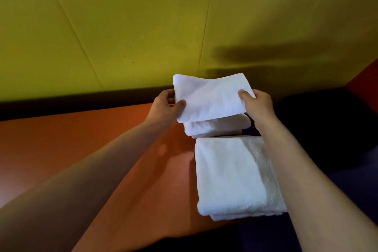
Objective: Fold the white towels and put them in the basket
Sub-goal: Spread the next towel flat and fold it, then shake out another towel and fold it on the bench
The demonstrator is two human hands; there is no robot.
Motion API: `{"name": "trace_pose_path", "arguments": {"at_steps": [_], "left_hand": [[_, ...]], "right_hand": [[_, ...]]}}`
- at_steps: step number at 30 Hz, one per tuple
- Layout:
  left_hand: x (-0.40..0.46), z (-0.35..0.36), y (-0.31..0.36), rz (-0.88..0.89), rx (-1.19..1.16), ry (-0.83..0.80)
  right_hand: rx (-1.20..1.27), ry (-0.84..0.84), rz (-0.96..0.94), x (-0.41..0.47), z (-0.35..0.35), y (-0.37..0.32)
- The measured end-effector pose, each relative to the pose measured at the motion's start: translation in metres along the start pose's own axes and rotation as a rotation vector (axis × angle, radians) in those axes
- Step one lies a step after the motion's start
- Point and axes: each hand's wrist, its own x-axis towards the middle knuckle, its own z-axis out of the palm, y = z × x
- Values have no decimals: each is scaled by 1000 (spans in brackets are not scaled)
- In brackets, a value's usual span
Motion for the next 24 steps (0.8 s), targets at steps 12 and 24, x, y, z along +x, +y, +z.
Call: {"name": "trace_pose_path", "arguments": {"at_steps": [12,24], "left_hand": [[0,35,-19,372,644,65],[-46,-1,-6,418,1079,-98]], "right_hand": [[-662,249,-279,5,17,32],[-758,-22,-515,-63,45,12]]}}
